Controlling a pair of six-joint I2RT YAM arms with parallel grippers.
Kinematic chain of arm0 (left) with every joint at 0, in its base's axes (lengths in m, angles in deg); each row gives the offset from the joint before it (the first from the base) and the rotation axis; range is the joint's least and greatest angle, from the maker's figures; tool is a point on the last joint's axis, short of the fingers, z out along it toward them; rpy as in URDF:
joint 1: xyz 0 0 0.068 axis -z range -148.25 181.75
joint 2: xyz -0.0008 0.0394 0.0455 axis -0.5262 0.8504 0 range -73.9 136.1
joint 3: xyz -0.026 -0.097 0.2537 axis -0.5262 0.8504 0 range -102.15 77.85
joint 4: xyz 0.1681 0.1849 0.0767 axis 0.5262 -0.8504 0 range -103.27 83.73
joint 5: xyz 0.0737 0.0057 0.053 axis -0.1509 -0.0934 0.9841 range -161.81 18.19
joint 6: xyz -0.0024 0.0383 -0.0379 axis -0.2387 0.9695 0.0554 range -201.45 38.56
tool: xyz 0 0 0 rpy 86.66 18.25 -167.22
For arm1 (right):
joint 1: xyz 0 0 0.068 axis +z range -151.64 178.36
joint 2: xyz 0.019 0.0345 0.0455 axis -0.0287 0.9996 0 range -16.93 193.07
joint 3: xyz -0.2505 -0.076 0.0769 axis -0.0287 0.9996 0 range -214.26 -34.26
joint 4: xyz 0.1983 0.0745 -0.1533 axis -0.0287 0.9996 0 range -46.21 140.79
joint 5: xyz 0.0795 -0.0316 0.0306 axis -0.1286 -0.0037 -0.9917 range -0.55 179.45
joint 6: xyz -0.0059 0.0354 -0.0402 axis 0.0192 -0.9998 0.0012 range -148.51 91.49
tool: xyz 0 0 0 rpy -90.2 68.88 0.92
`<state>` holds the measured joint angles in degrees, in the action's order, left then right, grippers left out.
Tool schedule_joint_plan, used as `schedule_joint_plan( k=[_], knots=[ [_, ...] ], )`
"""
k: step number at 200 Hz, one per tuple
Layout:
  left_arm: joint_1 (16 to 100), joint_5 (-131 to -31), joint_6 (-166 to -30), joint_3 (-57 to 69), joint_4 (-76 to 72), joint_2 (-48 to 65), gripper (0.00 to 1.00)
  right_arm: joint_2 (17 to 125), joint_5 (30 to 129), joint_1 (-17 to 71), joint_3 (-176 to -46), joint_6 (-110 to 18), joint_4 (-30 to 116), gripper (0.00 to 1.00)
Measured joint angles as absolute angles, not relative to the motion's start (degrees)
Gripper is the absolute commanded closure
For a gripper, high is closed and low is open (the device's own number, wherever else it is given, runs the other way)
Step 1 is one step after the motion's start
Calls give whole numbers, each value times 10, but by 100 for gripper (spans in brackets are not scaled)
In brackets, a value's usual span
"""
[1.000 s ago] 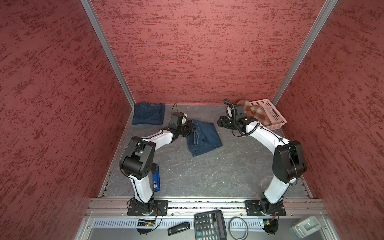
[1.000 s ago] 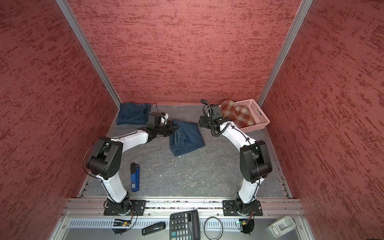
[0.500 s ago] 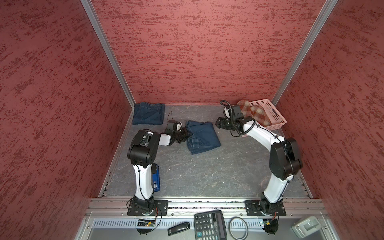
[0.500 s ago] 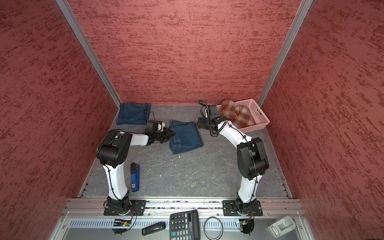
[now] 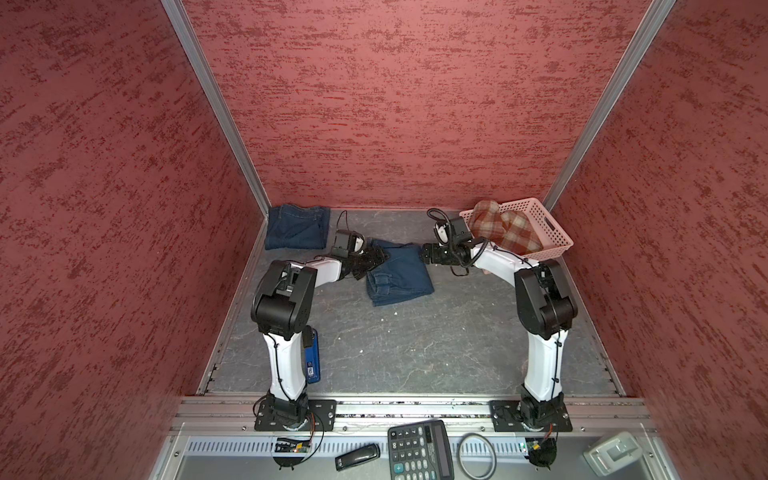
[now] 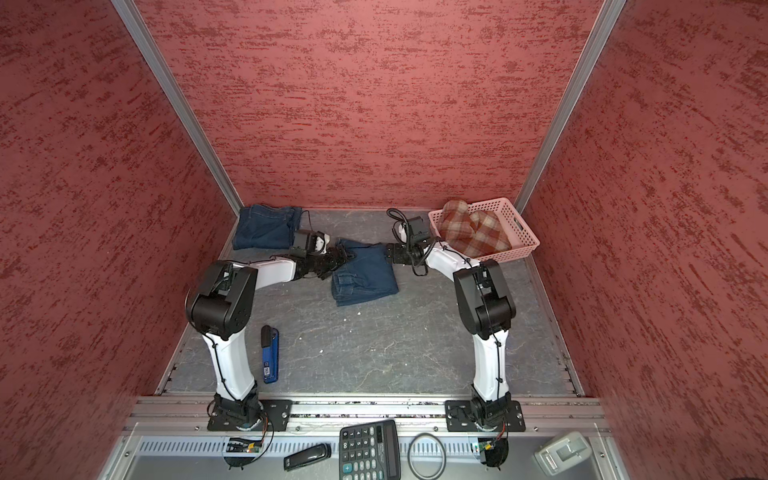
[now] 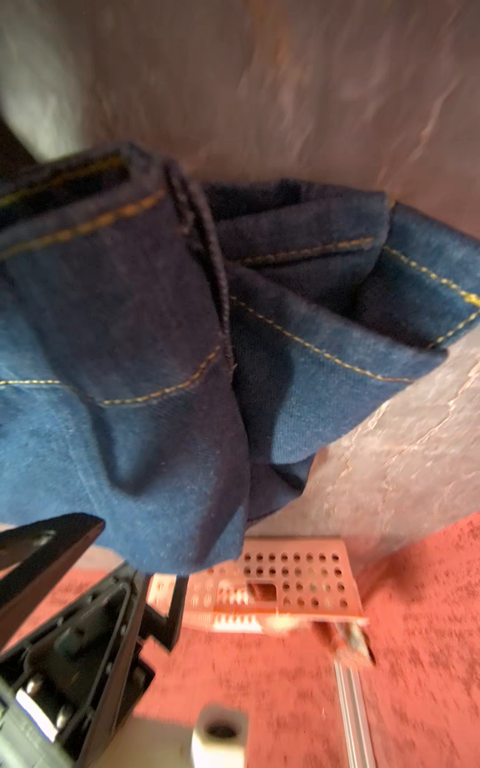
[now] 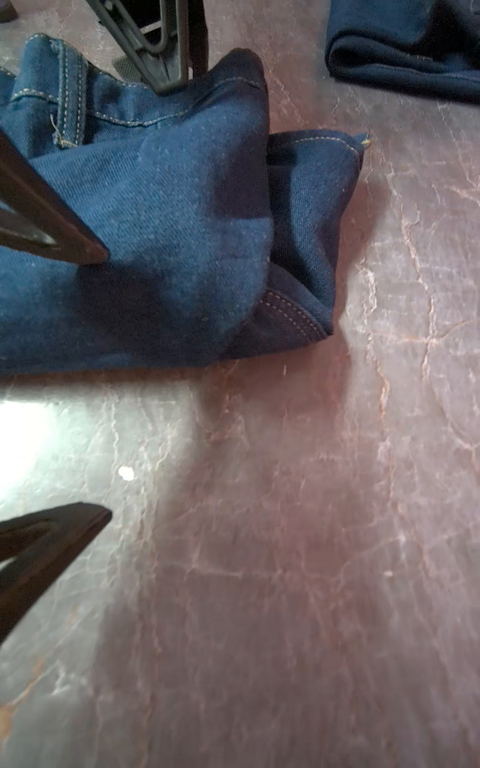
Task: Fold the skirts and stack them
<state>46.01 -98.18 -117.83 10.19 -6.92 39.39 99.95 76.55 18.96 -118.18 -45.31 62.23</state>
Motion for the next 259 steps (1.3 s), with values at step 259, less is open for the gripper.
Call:
schedule_joint_plan(
  k=[259],
  knots=[
    [437,-1008,-1113,97,-112,351,0,1087,784,242,-1230,-471,589,24]
  ],
)
